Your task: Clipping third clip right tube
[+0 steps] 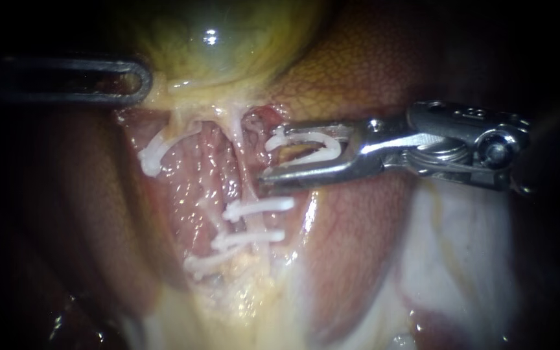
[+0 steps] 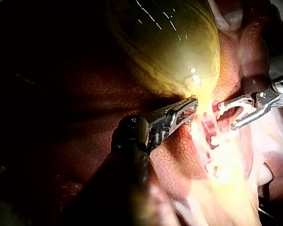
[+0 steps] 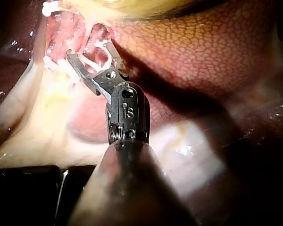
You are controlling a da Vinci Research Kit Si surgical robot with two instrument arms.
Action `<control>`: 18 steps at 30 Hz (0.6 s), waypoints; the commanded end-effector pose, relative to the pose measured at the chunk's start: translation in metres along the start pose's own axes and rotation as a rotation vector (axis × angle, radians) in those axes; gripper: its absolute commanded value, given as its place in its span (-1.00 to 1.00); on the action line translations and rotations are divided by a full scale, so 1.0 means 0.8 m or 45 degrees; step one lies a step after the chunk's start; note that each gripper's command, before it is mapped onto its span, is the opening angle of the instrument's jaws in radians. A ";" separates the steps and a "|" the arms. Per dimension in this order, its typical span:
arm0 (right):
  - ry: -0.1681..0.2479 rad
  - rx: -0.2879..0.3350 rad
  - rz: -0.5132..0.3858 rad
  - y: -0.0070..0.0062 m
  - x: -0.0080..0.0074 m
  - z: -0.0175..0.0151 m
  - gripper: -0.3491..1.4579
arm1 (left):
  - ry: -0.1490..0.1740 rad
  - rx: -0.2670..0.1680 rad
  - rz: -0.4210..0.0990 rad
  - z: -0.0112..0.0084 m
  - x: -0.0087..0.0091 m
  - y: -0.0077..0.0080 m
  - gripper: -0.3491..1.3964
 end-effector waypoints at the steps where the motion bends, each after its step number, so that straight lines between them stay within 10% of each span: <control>1: 0.000 -0.001 0.002 0.0002 -0.0003 0.0004 -0.08 | 0.000 0.000 0.000 0.0000 0.0000 0.0000 -1.00; 18: 0.022 0.071 0.058 0.0031 -0.0022 0.0056 -0.09 | 0.000 -0.001 0.000 0.0000 0.0000 -0.0001 -1.00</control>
